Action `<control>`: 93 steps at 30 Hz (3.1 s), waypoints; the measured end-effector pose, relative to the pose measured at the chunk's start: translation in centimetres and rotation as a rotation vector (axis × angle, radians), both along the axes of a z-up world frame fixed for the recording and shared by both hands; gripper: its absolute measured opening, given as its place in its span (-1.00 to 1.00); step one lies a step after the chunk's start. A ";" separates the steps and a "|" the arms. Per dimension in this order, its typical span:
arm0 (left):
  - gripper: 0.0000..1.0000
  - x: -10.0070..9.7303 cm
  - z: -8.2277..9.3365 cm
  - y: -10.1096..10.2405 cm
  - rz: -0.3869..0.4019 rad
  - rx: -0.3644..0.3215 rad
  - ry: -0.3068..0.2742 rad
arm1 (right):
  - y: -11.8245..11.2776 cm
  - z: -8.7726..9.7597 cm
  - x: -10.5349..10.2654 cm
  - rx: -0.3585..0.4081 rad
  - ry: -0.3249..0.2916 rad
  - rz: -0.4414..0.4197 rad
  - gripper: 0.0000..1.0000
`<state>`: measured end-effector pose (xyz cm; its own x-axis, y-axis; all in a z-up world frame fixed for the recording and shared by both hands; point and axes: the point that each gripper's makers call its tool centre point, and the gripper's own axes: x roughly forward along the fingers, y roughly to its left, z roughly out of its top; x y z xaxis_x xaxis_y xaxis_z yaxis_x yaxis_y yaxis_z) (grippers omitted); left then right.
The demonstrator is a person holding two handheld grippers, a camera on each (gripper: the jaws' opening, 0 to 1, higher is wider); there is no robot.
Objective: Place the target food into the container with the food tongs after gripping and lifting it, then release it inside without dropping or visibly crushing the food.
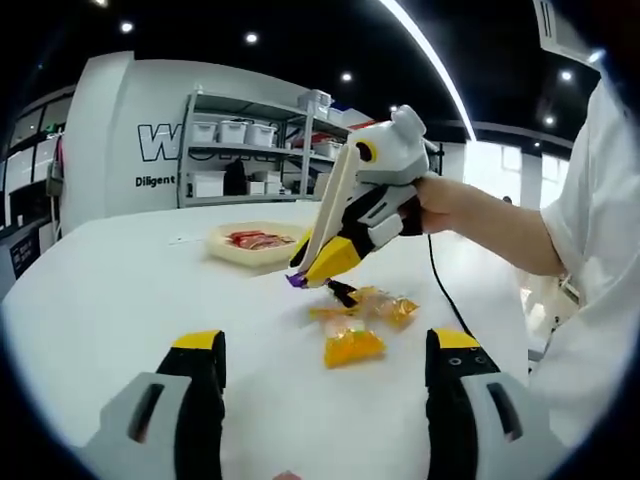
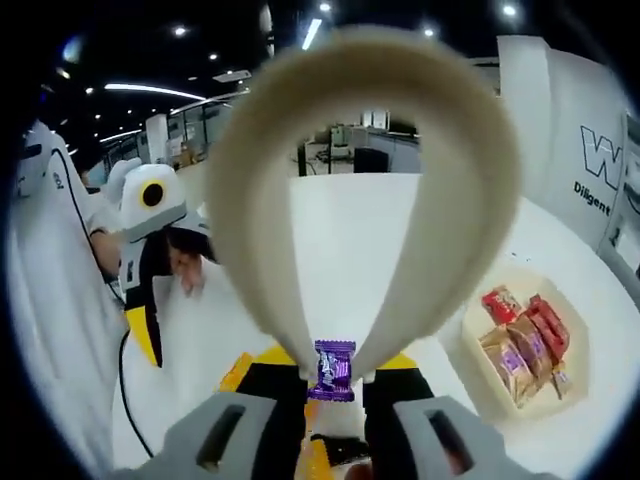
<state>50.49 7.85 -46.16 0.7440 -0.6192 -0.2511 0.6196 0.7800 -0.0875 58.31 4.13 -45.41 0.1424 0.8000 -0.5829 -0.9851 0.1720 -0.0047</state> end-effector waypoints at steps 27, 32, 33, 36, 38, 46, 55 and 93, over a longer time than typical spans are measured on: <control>0.62 0.1 -0.1 -0.8 -0.014 0.008 0.003 | -2.6 6.9 2.1 0.061 -0.049 0.094 -0.69; 0.62 0.1 0.0 -0.8 -0.014 0.009 0.001 | -3.4 7.5 3.5 0.067 -0.067 0.094 -0.69; 0.62 0.1 0.0 -0.8 -0.014 0.010 0.001 | -3.6 7.5 3.9 0.065 -0.068 0.091 -0.69; 0.62 0.0 0.1 -0.8 -0.012 0.008 0.001 | -4.1 7.4 4.8 0.063 -0.076 0.082 -0.69; 0.62 0.0 0.0 -0.8 -0.012 0.008 0.001 | -4.3 7.3 5.3 0.066 -0.066 0.076 -0.71; 0.62 0.0 0.0 -0.6 -0.009 0.009 0.002 | -4.6 6.4 5.8 0.062 -0.064 0.070 -0.68; 0.62 0.0 0.1 -0.7 -0.012 0.008 0.002 | -5.0 5.0 5.5 0.042 -0.050 0.084 -0.67; 0.62 0.0 0.0 -0.4 -0.006 0.016 0.005 | -5.2 -2.3 6.9 -0.035 -0.006 0.007 -0.65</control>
